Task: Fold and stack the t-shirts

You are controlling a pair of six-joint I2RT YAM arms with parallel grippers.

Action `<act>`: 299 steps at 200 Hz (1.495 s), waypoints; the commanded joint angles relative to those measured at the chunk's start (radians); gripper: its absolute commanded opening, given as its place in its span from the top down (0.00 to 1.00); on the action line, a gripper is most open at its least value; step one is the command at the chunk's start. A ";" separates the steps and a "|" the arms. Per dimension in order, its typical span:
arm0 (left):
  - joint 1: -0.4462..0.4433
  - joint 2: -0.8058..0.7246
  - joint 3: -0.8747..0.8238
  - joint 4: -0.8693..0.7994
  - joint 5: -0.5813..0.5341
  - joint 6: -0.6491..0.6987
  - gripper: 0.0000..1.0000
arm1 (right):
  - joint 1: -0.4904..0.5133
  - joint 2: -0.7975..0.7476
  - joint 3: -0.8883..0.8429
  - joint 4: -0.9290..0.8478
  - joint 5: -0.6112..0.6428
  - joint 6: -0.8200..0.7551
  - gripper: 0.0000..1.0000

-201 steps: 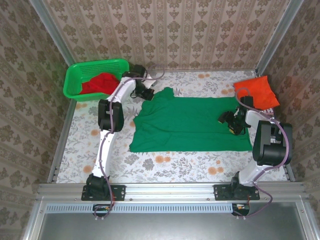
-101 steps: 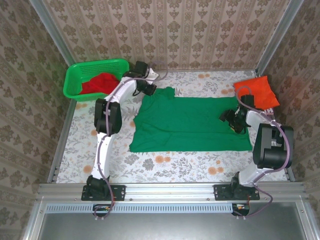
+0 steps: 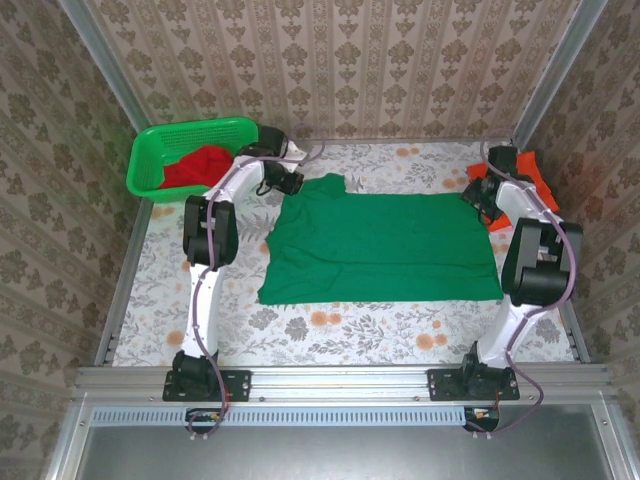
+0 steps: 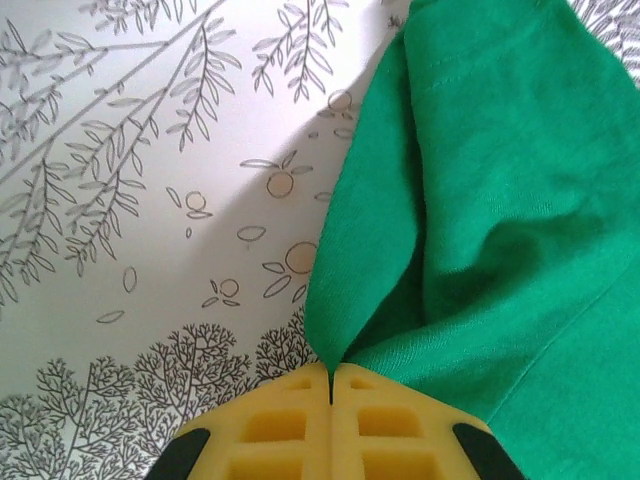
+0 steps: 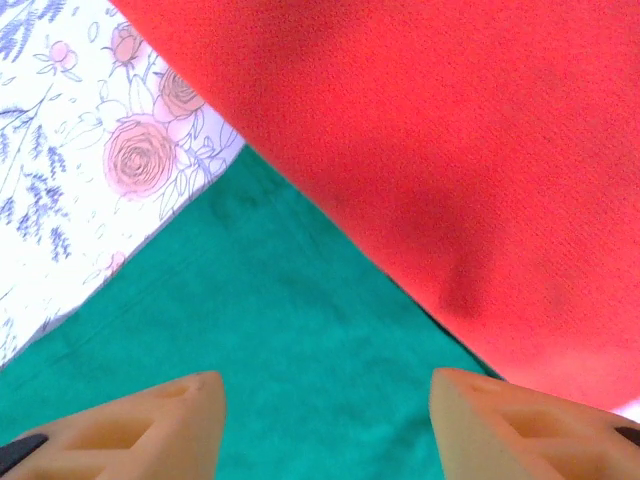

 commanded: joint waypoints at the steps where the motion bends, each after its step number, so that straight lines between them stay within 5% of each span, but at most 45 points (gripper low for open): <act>1: 0.019 -0.051 -0.008 0.001 0.018 0.026 1.00 | 0.018 0.072 0.078 -0.063 0.017 0.007 0.43; 59: 0.031 -0.055 -0.007 0.005 0.026 0.031 1.00 | 0.062 0.241 0.268 -0.069 0.023 0.044 0.47; 211: 0.038 -0.051 0.004 -0.008 0.089 0.042 1.00 | 0.087 0.595 0.766 -0.414 0.179 0.050 0.58; 266: 0.037 -0.054 0.012 0.006 0.087 0.041 1.00 | 0.088 0.591 0.773 -0.421 0.169 0.029 0.95; 299: 0.036 -0.117 -0.057 0.075 0.109 0.093 1.00 | 0.089 0.482 0.669 -0.334 0.175 0.012 1.00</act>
